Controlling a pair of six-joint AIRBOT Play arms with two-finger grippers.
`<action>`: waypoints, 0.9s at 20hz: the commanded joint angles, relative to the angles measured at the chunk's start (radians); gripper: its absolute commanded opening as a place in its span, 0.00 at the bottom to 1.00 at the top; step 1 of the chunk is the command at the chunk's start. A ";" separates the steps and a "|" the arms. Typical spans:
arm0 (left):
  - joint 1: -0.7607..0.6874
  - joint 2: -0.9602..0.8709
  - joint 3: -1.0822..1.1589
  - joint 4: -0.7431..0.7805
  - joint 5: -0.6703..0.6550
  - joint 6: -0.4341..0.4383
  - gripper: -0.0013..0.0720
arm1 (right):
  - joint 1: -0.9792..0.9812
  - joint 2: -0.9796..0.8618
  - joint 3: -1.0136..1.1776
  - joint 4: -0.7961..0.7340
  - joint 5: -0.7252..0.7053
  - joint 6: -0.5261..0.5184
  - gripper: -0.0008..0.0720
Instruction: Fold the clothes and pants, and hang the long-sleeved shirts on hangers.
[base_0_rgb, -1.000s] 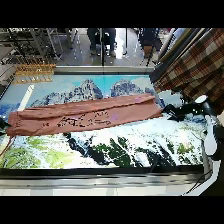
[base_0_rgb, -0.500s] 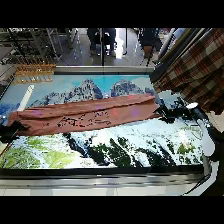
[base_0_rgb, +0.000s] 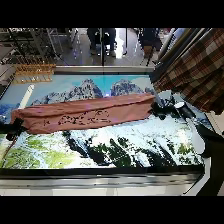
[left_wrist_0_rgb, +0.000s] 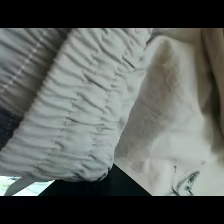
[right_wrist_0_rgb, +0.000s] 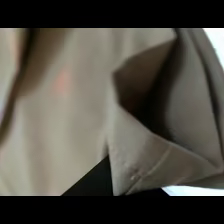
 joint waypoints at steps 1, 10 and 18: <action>0.006 0.024 0.123 -0.266 -0.037 0.089 0.03 | 0.007 0.024 0.166 0.018 0.039 -0.080 0.04; 0.023 0.016 0.389 0.271 -0.547 0.075 0.03 | -0.023 0.133 0.309 -0.403 0.727 -0.221 0.04; 0.022 0.017 0.174 0.554 -0.614 0.217 0.03 | -0.015 0.185 -0.065 -0.495 0.958 -0.275 0.04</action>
